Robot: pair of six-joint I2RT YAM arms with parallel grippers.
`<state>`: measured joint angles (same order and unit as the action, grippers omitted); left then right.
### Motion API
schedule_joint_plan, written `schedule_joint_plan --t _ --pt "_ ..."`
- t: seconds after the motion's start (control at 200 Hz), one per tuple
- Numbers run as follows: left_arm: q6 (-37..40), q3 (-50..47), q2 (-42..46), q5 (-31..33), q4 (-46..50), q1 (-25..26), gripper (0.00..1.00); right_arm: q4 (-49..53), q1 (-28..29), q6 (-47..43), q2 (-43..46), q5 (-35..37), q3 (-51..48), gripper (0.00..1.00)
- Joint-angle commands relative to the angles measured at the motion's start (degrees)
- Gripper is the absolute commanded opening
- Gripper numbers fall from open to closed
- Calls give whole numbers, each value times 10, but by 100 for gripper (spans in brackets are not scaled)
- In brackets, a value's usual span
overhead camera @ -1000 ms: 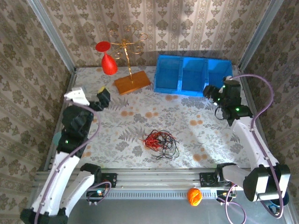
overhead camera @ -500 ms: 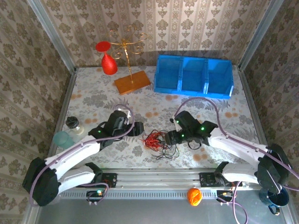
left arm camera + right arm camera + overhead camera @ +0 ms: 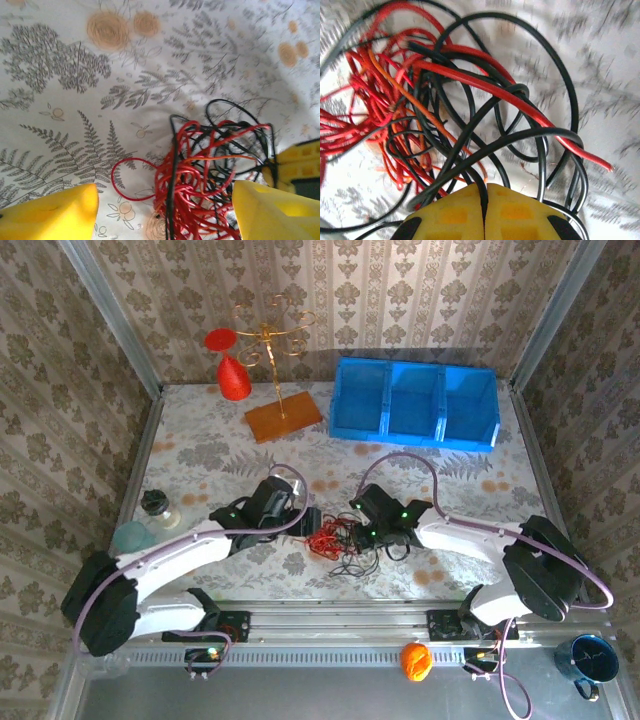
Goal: Untangle the cables
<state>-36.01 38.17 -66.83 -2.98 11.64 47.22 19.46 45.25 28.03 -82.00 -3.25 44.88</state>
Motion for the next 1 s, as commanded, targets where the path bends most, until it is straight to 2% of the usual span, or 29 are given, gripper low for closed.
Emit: schedule_joint_plan --t 0.0,0.135,0.26,0.305,0.36,0.39,0.495,0.605,0.735,0.8,0.925,0.995 --pt "13 3 40 30 16 -6 73 -17 -11 -48 -6 83 59 0" --pt "5 2 59 29 26 -17 73 -7 -35 -106 -9 88 112 0" --pt "-2 0 65 26 27 -19 73 4 -65 -140 -27 58 149 0" --pt "-5 -3 64 26 23 -19 73 14 -77 -143 -37 44 159 7" --pt "-10 -4 60 24 20 -20 73 30 -90 -146 -49 35 169 24" --pt "-11 -4 57 23 20 -20 73 36 -93 -148 -50 38 169 31" --pt "-13 0 47 16 22 -20 73 53 -97 -149 -26 53 154 43" --pt "-8 7 32 19 23 -20 73 65 -98 -141 18 56 130 43" --pt "3 29 -1 27 21 -21 74 83 -98 -95 71 106 116 46" --pt "6 43 -28 31 19 -22 74 94 -98 -64 75 124 120 43" --pt "14 68 -78 36 5 -28 74 94 -74 -42 65 101 134 34" --pt "10 70 -104 34 -21 -38 74 85 -55 -39 52 89 142 33"
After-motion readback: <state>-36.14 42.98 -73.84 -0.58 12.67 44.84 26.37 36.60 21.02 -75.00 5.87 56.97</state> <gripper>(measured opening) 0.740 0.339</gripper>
